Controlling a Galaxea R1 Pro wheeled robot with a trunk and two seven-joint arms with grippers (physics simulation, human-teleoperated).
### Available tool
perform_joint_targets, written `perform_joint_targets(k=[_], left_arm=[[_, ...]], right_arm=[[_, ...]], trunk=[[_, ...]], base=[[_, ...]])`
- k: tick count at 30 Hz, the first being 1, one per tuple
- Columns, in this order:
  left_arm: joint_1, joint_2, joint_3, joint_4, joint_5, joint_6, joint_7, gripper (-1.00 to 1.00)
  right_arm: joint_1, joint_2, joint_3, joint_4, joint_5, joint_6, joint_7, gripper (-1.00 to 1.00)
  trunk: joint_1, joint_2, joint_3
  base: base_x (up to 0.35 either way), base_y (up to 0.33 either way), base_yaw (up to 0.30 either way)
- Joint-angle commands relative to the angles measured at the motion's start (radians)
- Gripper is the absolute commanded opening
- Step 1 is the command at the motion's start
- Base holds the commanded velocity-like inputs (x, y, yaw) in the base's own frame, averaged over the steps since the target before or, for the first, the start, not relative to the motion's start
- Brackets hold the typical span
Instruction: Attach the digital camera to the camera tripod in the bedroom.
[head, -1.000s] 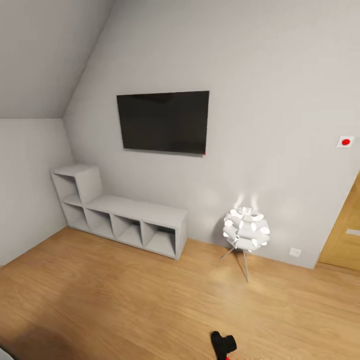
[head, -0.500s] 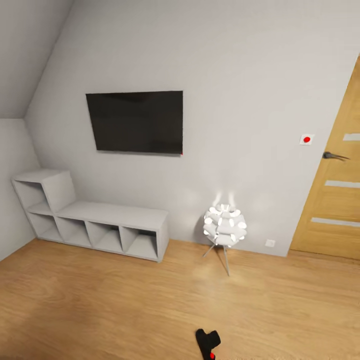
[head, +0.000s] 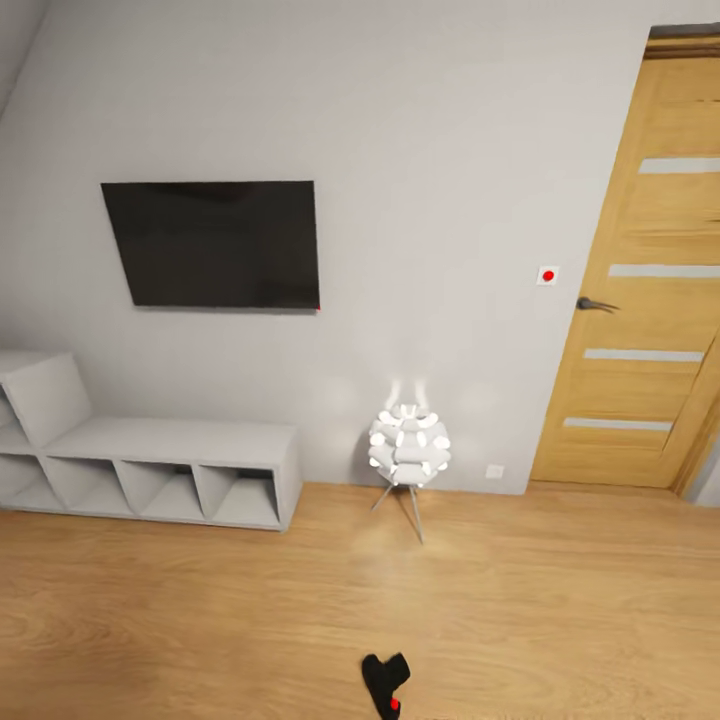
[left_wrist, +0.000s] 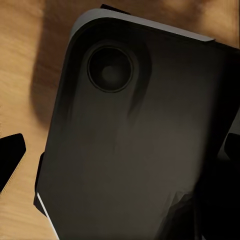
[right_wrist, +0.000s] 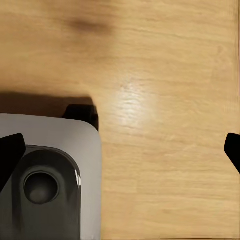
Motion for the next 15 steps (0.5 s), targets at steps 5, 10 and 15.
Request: perform_joint_targets(k=[5, 10, 15], left_arm=[[0.001, 0.000, 0.001, -0.002, 0.004, -0.001, 0.000, 1.00], [0.001, 0.000, 0.001, -0.002, 0.004, -0.001, 0.000, 1.00], [0.001, 0.001, 0.002, -0.002, 0.004, -0.001, 0.000, 1.00]], right_arm=[[-0.001, -0.001, 0.008, 0.004, -0.011, -0.005, 0.006, 1.00], [-0.001, -0.001, 0.008, 0.003, -0.011, -0.005, 0.006, 1.00], [-0.001, -0.001, 0.008, 0.002, -0.011, -0.005, 0.006, 1.00]], trunk=[[0.000, 0.000, -0.001], [0.000, 0.000, -0.001], [0.000, 0.000, -0.001]], base=[[0.000, 0.000, -0.281], [0.000, 0.000, -0.281], [0.000, 0.000, -0.281]])
